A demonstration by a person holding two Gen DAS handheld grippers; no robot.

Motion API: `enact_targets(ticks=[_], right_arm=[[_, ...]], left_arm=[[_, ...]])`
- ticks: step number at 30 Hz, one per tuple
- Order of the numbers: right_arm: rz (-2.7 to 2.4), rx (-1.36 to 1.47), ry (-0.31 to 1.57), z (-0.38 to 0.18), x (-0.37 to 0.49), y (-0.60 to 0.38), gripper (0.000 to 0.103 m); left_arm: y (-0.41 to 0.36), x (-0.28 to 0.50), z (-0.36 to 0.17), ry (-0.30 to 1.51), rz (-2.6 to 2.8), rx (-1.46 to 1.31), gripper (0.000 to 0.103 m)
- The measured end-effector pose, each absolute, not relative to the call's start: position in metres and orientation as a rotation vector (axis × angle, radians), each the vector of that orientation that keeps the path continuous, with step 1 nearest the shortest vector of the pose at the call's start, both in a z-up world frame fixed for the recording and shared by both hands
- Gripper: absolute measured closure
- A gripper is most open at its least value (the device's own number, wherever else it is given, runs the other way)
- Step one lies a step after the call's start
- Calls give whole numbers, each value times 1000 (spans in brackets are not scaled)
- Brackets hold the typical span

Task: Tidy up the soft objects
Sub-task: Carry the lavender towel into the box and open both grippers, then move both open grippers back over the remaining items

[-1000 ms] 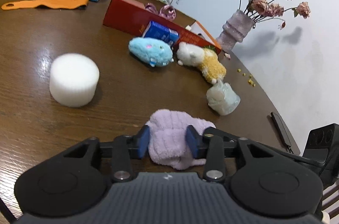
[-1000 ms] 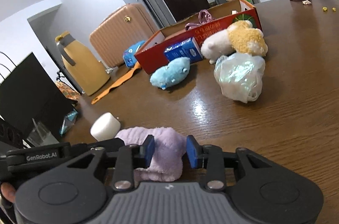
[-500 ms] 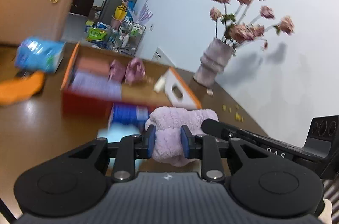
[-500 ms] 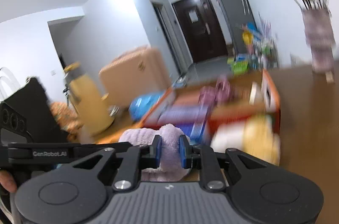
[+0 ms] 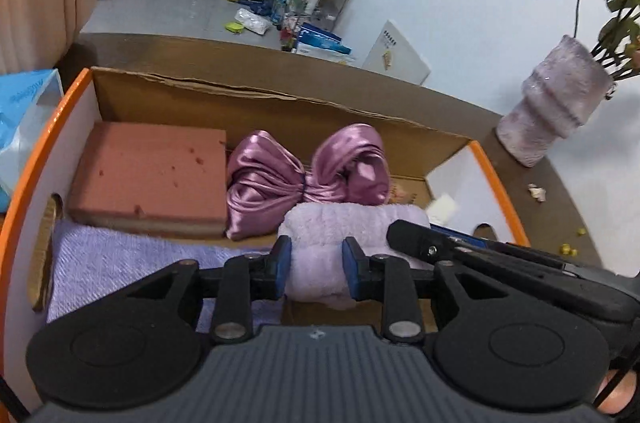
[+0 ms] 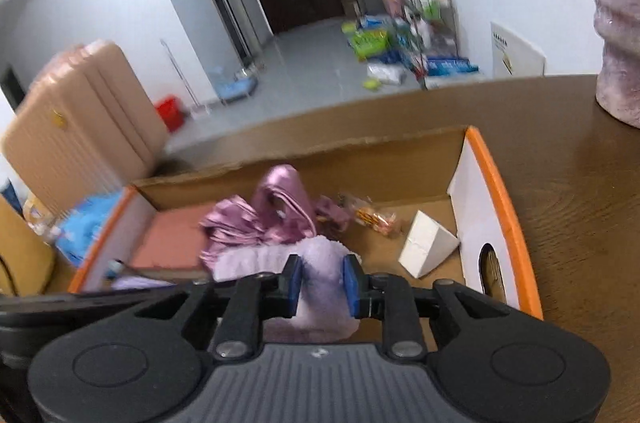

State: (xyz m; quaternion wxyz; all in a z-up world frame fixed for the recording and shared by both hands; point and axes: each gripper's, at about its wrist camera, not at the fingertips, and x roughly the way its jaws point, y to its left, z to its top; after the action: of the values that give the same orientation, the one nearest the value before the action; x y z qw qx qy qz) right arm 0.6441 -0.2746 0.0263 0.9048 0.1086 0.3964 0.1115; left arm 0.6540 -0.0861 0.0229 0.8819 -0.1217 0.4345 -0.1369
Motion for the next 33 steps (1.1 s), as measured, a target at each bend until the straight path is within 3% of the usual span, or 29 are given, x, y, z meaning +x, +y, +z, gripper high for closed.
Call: enact_targets(ticks=[3, 5, 9, 13, 15, 22, 25, 30, 33], right_arm=[[230, 208, 809, 24, 645, -276, 68], [237, 202, 795, 29, 638, -278, 62], [237, 161, 749, 52, 611, -286, 61], [239, 113, 685, 87, 566, -298, 56], [247, 85, 651, 104, 536, -307, 51], [229, 31, 565, 135, 443, -325, 51], [237, 13, 505, 144, 400, -323, 48], [283, -21, 412, 133, 315, -315, 44], [306, -39, 359, 117, 265, -306, 39]], left_arm=[[-82, 648, 29, 896, -310, -247, 69], [-79, 640, 41, 870, -314, -235, 58], [-73, 612, 70, 819, -315, -193, 57], [-58, 565, 105, 751, -327, -139, 42], [-49, 536, 118, 725, -328, -97, 40], [-22, 437, 150, 620, -264, -36, 31], [-12, 390, 151, 547, -244, -20, 16], [0, 305, 126, 484, -211, 17, 14], [-2, 252, 108, 412, -196, 59, 8]])
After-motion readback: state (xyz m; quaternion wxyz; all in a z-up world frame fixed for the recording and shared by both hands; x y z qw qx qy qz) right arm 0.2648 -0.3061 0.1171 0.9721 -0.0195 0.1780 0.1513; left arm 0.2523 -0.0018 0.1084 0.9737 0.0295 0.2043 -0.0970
